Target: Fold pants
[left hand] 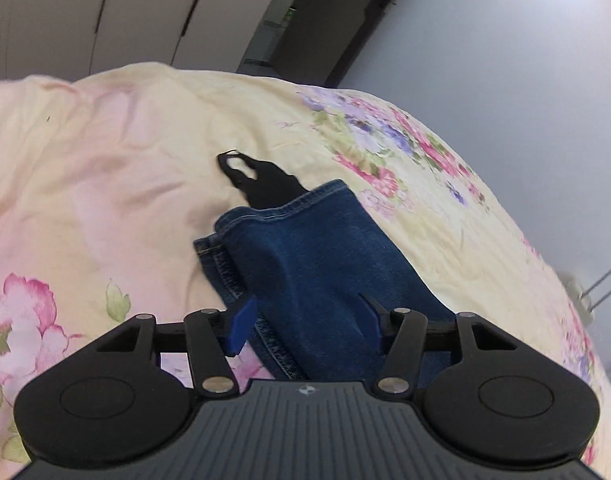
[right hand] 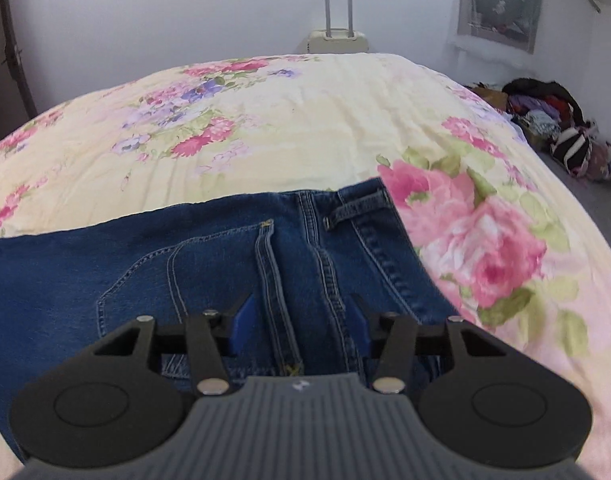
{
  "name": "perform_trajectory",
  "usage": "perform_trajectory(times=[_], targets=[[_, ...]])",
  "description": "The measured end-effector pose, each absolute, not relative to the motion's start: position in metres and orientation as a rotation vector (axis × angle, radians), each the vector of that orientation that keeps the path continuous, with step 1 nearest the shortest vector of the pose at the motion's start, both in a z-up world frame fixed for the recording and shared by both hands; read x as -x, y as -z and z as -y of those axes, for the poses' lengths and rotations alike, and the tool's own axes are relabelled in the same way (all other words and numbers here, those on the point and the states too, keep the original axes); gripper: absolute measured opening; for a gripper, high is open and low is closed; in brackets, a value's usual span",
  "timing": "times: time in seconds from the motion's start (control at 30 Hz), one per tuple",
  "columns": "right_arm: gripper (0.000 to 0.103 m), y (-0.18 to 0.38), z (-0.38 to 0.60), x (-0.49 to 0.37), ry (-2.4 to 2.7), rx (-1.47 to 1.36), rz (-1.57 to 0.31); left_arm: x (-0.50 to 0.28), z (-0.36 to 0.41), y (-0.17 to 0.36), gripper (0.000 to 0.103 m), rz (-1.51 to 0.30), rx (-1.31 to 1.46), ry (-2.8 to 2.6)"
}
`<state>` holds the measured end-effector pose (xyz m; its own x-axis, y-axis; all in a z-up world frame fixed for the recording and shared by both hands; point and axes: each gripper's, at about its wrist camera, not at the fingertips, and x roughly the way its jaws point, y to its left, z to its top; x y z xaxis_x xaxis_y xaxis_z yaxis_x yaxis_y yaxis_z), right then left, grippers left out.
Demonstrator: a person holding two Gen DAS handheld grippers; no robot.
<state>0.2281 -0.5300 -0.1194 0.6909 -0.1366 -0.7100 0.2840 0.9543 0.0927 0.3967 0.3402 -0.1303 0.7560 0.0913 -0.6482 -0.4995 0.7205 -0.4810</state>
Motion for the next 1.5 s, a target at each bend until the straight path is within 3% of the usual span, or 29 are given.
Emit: perform_trajectory(times=[0.07,0.23,0.33,0.37,0.53,0.77,0.83,0.9,1.1,1.37,1.5], targets=[[0.046,0.123,0.528,-0.213,0.260,-0.257,-0.737,-0.396,-0.358,0.144,0.063,-0.614,0.769,-0.380],[0.047,0.123,0.519,-0.202,0.323,-0.269,-0.742,-0.406,-0.377,0.167,0.047,-0.606,0.828,-0.379],[0.046,0.126,0.518,-0.202,0.357,-0.265,-0.761,-0.415,-0.379,0.170,0.018,-0.601,0.828,-0.374],[0.046,0.127,0.517,-0.201,0.366,-0.266,-0.759,-0.416,-0.378,0.166,0.001,-0.597,0.808,-0.387],[0.046,0.129,0.514,-0.196,0.409,-0.255,-0.773,-0.414,-0.353,0.115,0.001,-0.514,0.525,-0.376],[0.046,0.126,0.509,-0.184,0.445,-0.300,-0.785,-0.438,-0.358,0.163,0.000,-0.750,0.411,-0.482],[0.046,0.124,0.502,-0.180,0.450,-0.315,-0.800,-0.437,-0.354,0.168,0.004,-0.775,0.402,-0.502],[0.047,0.119,0.490,-0.173,0.456,-0.324,-0.805,-0.431,-0.350,0.160,0.019,-0.767,0.378,-0.546],[0.058,0.108,0.423,-0.139,0.379,-0.351,-0.789,-0.404,-0.316,0.127,0.020,-0.714,0.311,-0.426],[0.057,0.144,0.317,-0.121,0.236,-0.357,-0.849,-0.409,-0.230,0.127,0.020,-0.745,0.117,-0.209],[0.048,0.160,0.306,-0.129,0.296,-0.417,-0.794,-0.419,-0.206,0.143,0.020,-0.780,0.042,-0.186]])
